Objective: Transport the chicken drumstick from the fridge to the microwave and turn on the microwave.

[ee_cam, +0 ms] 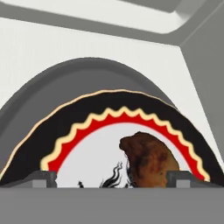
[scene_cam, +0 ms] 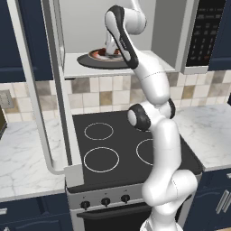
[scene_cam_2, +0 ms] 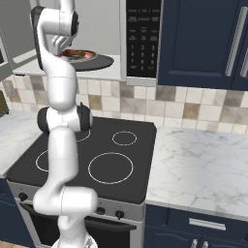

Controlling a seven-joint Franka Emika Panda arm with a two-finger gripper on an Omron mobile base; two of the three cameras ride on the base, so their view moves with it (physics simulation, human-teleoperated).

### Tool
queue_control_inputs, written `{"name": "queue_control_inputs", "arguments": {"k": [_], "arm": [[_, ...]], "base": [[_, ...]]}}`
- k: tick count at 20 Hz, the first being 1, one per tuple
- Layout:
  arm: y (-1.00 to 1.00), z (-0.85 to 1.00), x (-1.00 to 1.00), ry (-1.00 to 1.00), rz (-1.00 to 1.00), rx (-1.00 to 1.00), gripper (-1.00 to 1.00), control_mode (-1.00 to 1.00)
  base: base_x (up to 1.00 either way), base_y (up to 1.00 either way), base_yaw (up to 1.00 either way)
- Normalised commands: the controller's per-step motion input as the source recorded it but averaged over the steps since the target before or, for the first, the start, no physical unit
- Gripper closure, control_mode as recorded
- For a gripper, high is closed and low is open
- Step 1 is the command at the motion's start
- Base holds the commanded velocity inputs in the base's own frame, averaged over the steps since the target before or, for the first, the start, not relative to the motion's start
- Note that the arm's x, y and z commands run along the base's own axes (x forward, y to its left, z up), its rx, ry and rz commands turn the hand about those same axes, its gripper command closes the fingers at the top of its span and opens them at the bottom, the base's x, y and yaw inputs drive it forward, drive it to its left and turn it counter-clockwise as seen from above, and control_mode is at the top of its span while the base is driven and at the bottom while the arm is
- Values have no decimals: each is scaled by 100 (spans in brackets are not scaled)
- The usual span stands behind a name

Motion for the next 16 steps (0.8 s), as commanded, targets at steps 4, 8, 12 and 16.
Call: {"name": "queue_control_inputs", "arguments": {"k": [4, 8, 12, 16], "arm": [[0, -4, -29, 0, 0, 0, -100, -100], [0, -9, -28, 0, 0, 0, -100, -100], [-1, -23, -32, 0, 0, 0, -100, -100], [0, -22, -30, -1, 0, 0, -100, -100]], "base": [[0, 0, 0], [0, 0, 0], [0, 0, 0], [0, 0, 0]]}}
